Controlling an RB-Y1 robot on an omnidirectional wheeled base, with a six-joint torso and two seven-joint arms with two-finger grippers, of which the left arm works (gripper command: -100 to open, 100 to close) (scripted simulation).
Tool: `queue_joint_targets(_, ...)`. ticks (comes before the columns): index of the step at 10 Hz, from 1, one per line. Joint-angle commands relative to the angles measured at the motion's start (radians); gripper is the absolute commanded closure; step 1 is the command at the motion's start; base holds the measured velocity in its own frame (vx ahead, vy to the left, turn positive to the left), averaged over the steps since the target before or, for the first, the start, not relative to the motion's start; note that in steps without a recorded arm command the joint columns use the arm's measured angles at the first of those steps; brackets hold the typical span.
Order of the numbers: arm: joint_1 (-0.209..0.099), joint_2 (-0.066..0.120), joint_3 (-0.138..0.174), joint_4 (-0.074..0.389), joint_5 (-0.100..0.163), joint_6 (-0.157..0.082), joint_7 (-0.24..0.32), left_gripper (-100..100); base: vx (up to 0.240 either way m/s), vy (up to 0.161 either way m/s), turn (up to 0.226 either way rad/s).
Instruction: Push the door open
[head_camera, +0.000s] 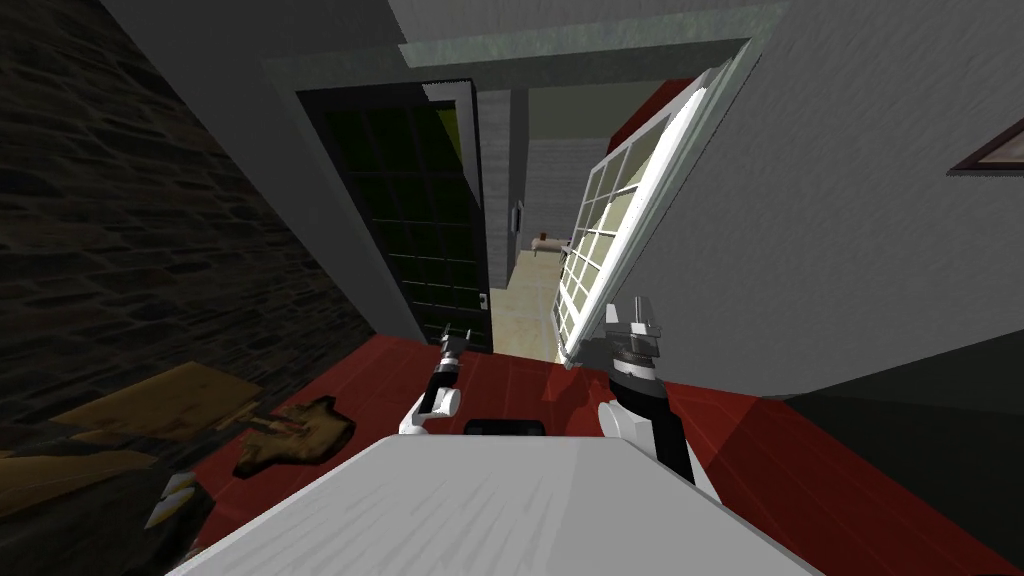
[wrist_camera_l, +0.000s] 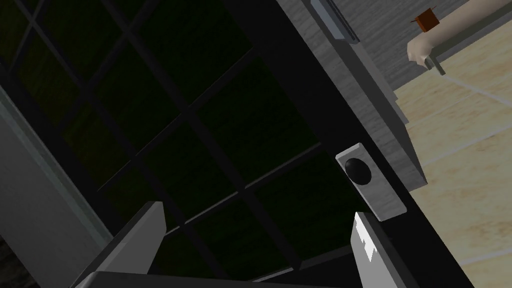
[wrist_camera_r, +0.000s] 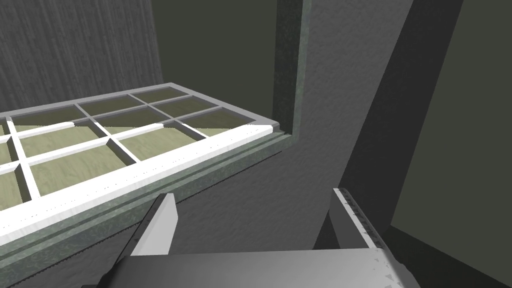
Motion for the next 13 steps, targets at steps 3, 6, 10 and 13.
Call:
queue_joint_targets(3,-0.036,-0.002,-0.012,0.080,0.027,-0.028,0.052,-100,0.053,0.049,-0.079)
queue_joint_targets(6,-0.080,-0.005,-0.029,0.171,0.064,-0.061,0.121,-100,0.060,0.063,-0.093)
queue_joint_targets(10,-0.123,-0.009,-0.045,0.278,0.100,-0.094,0.190,-100,0.061,0.057,-0.084)
queue_joint_targets(13,-0.165,-0.016,-0.061,0.370,0.135,-0.125,0.255,-100,0.066,0.082,-0.096)
